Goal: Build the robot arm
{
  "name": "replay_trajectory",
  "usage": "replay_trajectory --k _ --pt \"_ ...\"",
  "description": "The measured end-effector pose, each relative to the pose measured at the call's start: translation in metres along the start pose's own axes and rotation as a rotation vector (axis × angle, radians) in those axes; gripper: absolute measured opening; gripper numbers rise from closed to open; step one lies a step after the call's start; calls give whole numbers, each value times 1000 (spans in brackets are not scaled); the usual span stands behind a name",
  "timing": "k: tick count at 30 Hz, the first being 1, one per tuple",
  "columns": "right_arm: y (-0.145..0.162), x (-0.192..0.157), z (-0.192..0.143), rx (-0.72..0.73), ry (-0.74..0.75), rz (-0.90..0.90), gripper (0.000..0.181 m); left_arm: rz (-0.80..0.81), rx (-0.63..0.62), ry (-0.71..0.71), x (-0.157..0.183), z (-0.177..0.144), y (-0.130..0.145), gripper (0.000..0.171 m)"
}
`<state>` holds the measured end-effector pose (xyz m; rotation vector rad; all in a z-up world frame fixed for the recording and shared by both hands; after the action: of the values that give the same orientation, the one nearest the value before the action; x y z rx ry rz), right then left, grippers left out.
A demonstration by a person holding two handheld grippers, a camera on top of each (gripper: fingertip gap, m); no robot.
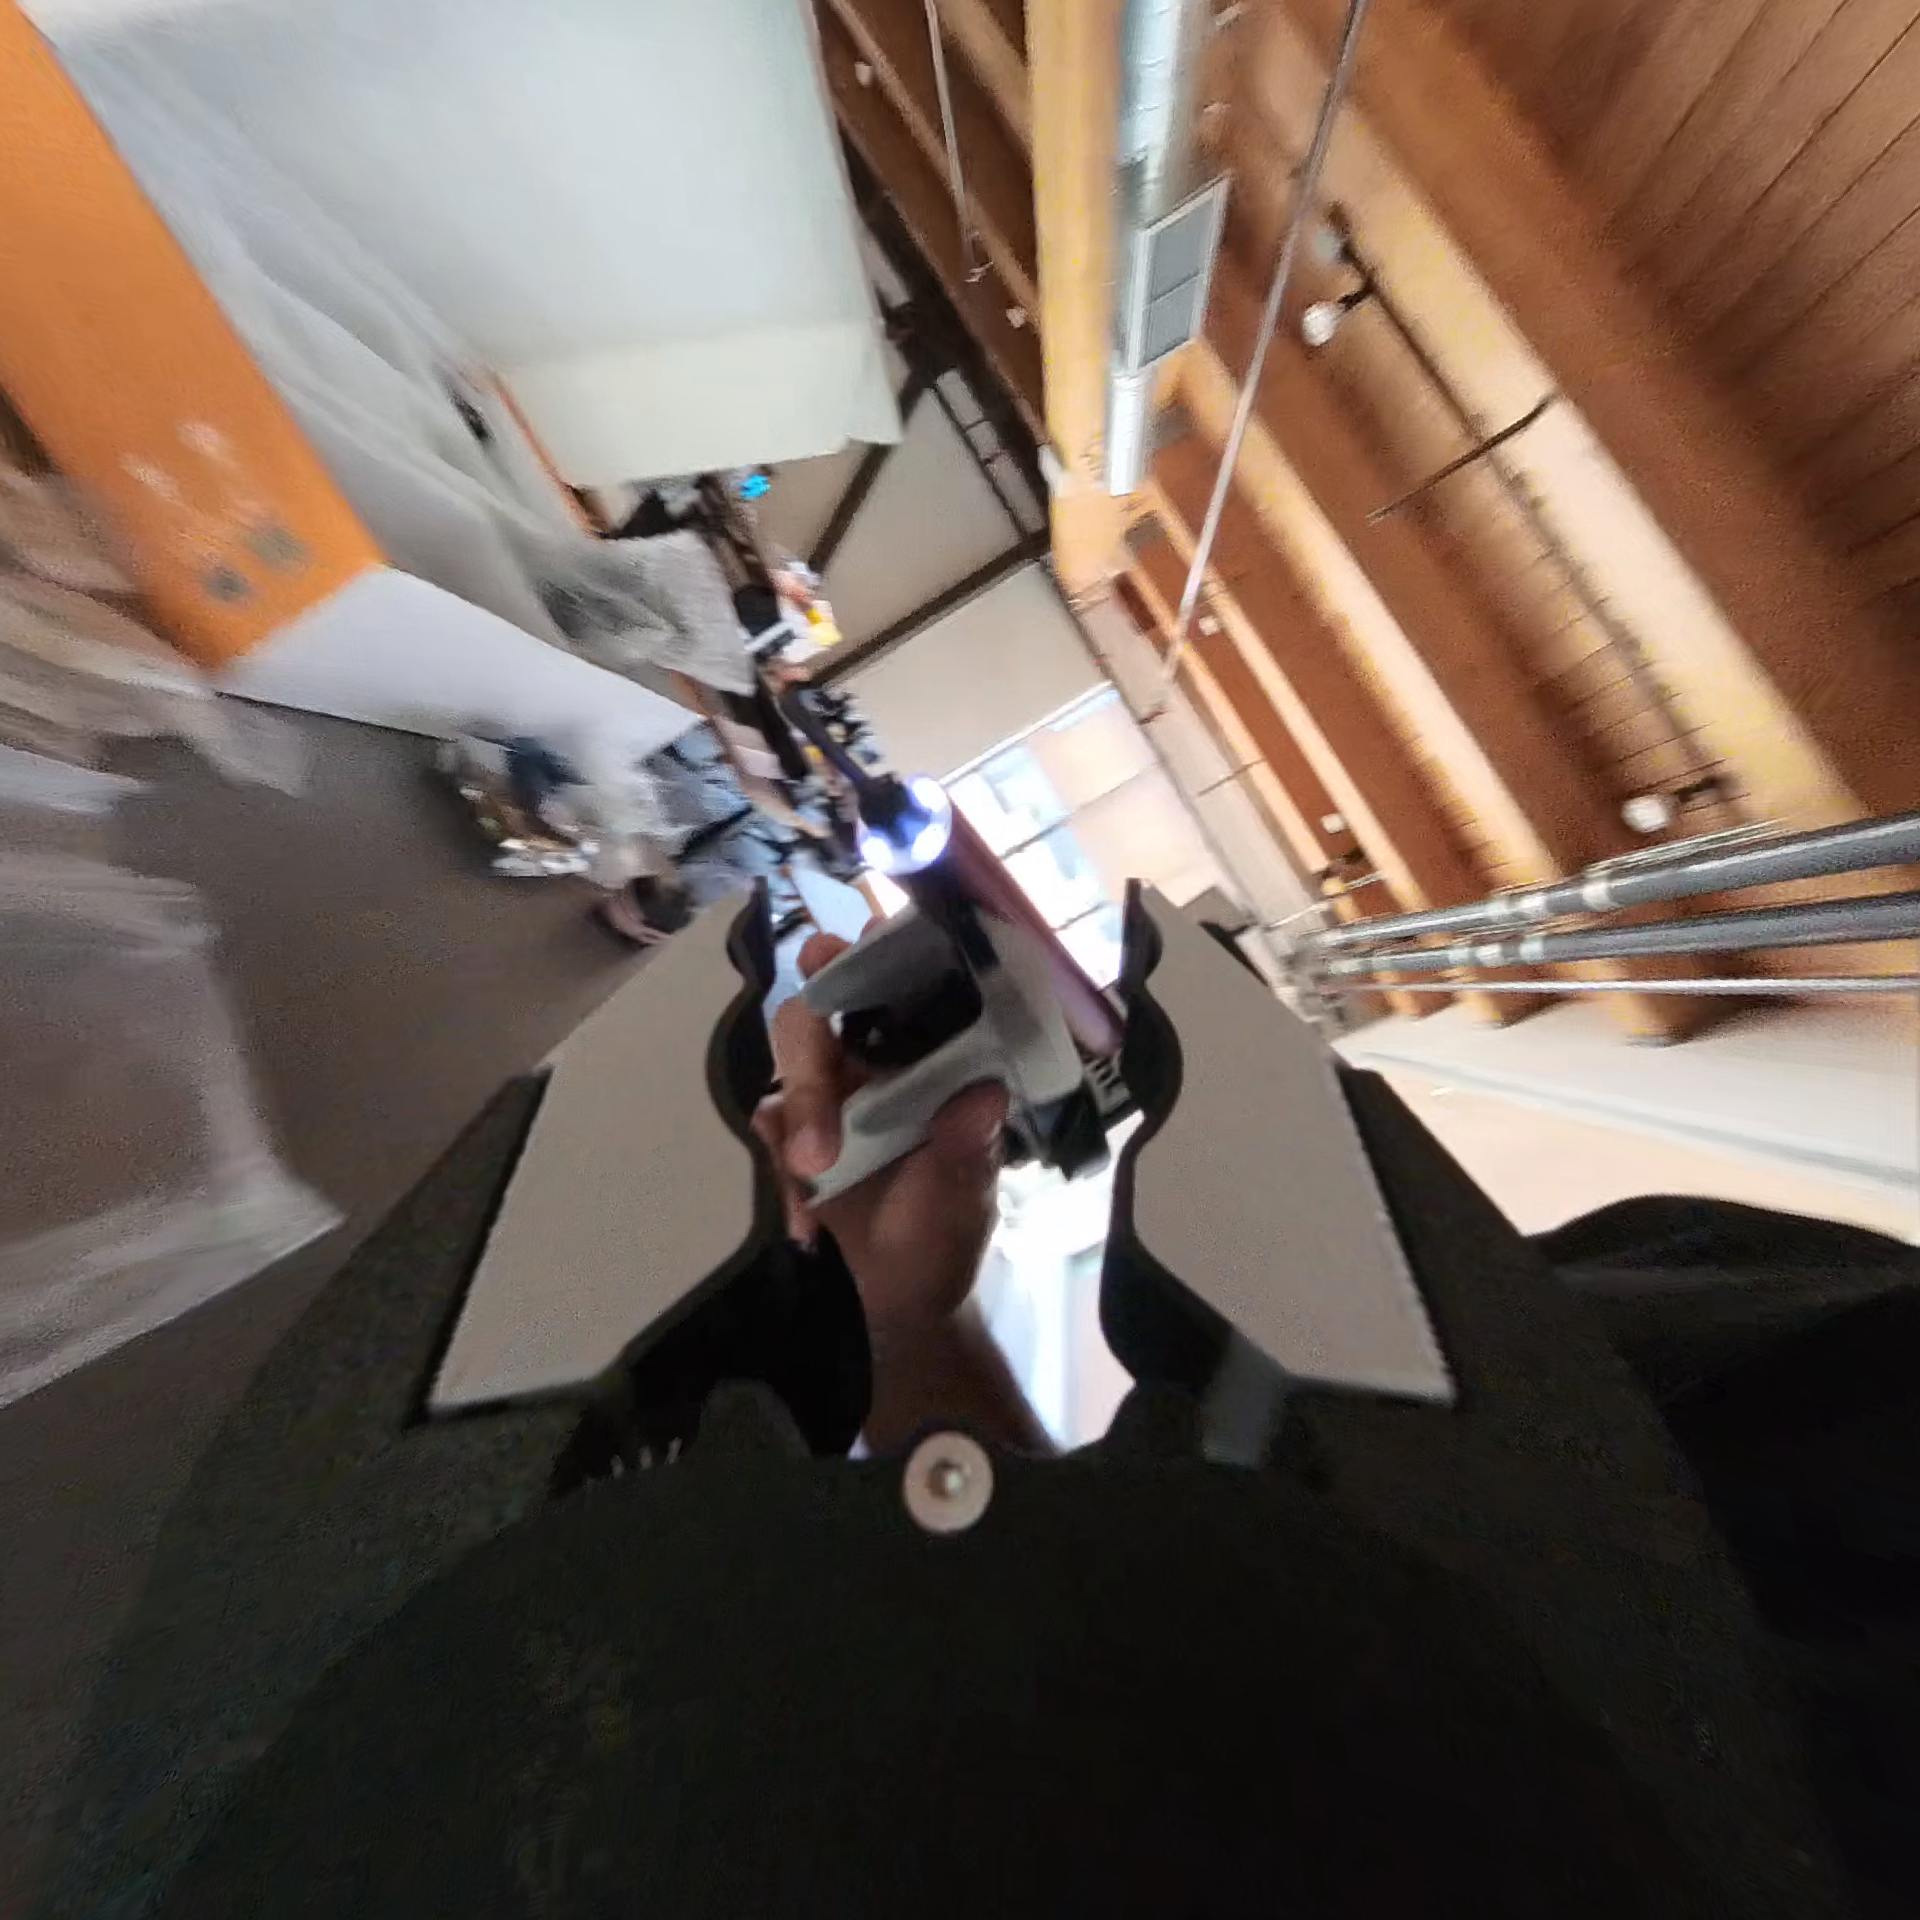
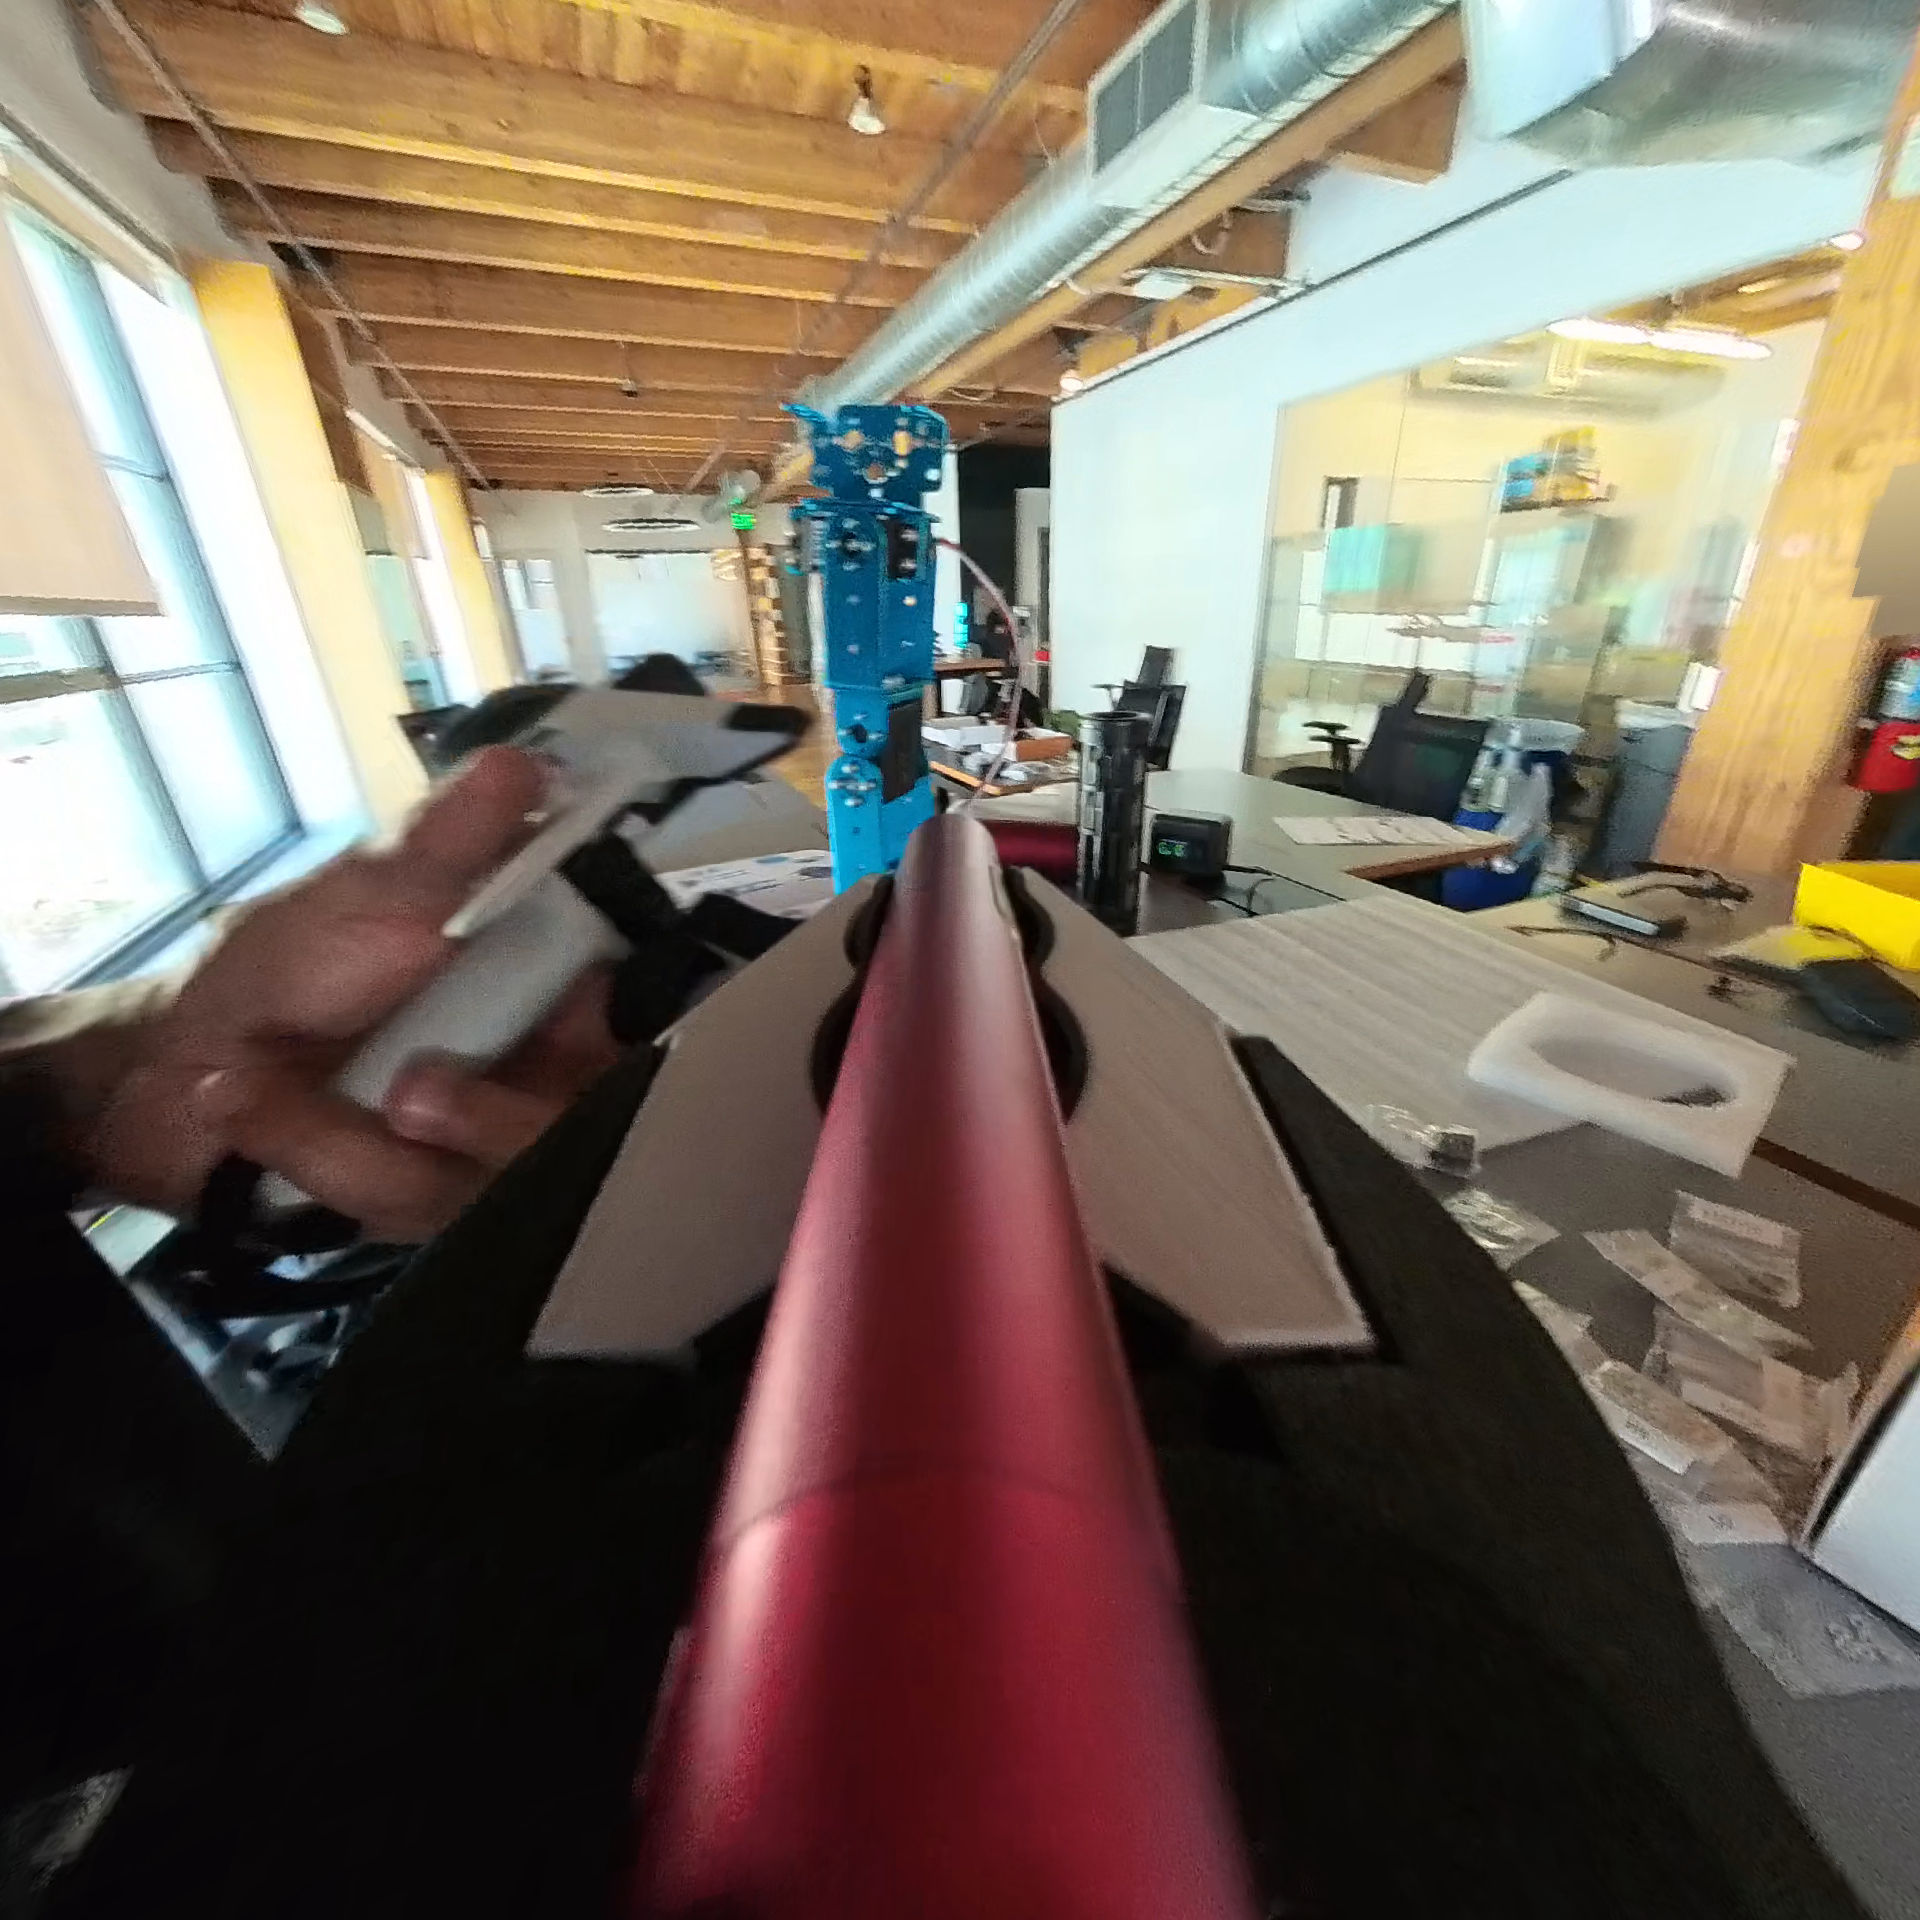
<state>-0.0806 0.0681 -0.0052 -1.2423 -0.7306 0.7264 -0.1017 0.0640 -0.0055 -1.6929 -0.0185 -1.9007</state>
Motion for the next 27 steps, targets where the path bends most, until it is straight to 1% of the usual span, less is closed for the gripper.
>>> replay_trajectory --k 2,3,4,6,9,10,11,12,13,14,16,17,19,21,22,23,24,26,27 --pt "1 -2 -8 -7 -26 -22 22 -57 -30 89 3 19 11 52" --pt "2 -2 -13 -14 -31 -37 22 -75 -35 99 2 26 16 45" --pt "2 -3 -17 -21 -46 -49 22 -91 -18 88 -2 30 19 27" --pt "5 0 -26 -53 -57 -57 23 -146 -9 102 -6 36 25 24" --pt "6 10 -47 -76 -74 19 25 -160 36 98 -13 39 23 22" --pt "12 16 -56 -112 -77 53 27 -157 58 91 -16 37 17 22" --pt "20 22 -66 -165 -83 84 36 -141 77 82 -20 35 12 20" --pt "28 28 -77 -214 -88 114 39 -109 100 44 -28 33 6 18" --pt "34 36 -91 -258 -73 134 39 -49 110 -27 -41 31 3 18" --pt "36 47 -103 -281 -35 134 38 -6 100 -64 -51 30 3 18" --pt "36 60 -117 -325 -2 92 38 -37 113 -109 -68 29 3 18" --pt "40 59 -114 -373 -13 77 40 -54 111 -126 -75 30 5 18" --pt "57 45 -95 -498 -81 56 48 -38 101 -170 -85 35 10 18" --pt "86 31 -75 -651 -133 17 52 -19 99 -195 -89 41 15 18" --pt "98 24 -68 -703 -158 14 51 -13 102 -190 -88 44 16 18" --pt "107 21 -62 -731 -170 22 41 -6 109 -185 -86 47 16 18" --pt "112 25 -58 -749 -149 17 25 10 108 -185 -85 49 17 19" --pt "122 28 -59 -809 -159 29 21 41 89 -213 -89 49 20 19" --pt "125 33 -61 -839 -149 29 21 63 72 -250 -94 47 22 21"
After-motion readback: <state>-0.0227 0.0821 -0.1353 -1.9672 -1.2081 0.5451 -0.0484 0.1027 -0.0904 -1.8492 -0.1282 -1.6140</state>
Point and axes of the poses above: each gripper's, where its closed fingertips meet, z out along the fingers, y out of its underside, x = y × z across the jaws, the point moved 1 cm from there along -z, back along the fingers, and after that the axes turned 7 degrees about -z, right-handed, at the moved point
